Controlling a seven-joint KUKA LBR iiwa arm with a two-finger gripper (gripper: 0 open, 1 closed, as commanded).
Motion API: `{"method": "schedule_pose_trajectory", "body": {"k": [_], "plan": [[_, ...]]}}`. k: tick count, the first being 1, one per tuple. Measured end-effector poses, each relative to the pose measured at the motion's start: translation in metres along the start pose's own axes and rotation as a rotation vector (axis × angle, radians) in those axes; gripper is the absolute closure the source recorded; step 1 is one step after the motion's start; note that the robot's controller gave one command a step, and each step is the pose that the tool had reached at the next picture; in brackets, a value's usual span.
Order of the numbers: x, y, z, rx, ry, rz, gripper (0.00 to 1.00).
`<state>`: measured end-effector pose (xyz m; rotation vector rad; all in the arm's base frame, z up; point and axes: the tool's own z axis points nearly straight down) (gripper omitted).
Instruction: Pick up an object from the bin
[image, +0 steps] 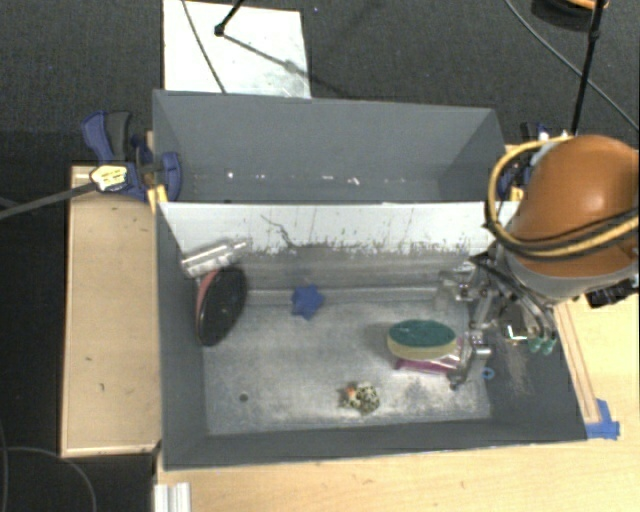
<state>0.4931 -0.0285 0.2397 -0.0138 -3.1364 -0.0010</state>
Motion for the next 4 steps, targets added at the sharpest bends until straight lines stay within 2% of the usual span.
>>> {"method": "schedule_pose_trajectory", "body": {"k": [1,2,3,4], "plan": [[-0.043,-0.039,0.171,0.001,-0.011,0.017,0.00],[-0.043,-0.038,0.168,0.001,-0.010,0.013,1.00],[-0.017,-0.058,0.050,0.002,-0.013,0.044,1.00],[0.007,-0.100,-0.049,0.005,-0.012,-0.240,1.00]]}}
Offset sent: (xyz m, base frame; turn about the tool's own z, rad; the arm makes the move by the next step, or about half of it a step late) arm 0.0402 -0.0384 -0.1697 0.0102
